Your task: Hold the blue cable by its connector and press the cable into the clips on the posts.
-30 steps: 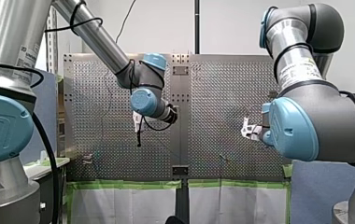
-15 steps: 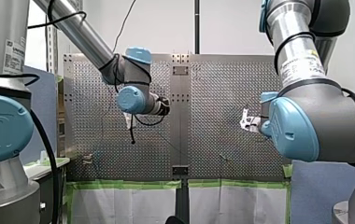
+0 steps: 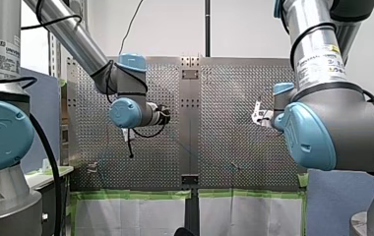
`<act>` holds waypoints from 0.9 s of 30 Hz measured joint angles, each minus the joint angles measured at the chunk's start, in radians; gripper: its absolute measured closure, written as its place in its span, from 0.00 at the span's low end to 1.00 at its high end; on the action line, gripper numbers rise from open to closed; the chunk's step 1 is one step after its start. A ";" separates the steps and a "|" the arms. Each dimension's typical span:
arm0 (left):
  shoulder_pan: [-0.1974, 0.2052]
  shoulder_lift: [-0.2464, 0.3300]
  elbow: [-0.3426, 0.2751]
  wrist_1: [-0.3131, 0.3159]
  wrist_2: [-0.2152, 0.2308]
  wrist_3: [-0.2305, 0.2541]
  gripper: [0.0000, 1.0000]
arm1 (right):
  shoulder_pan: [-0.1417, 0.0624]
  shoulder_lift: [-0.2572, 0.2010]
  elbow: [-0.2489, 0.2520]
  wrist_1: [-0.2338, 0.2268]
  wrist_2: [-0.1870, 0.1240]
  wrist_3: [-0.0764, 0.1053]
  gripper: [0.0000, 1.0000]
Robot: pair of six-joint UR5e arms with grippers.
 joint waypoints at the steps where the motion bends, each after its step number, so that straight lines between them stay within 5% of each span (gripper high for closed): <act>1: 0.001 -0.001 -0.008 0.007 0.004 0.000 0.00 | 0.000 -0.011 0.000 0.000 -0.002 -0.006 1.00; 7: 0.006 -0.006 -0.035 0.035 0.015 0.003 0.00 | -0.004 -0.037 0.002 0.003 -0.010 -0.025 1.00; 27: 0.006 -0.006 -0.038 0.037 0.016 0.003 0.00 | -0.004 -0.040 0.003 0.003 -0.011 -0.027 1.00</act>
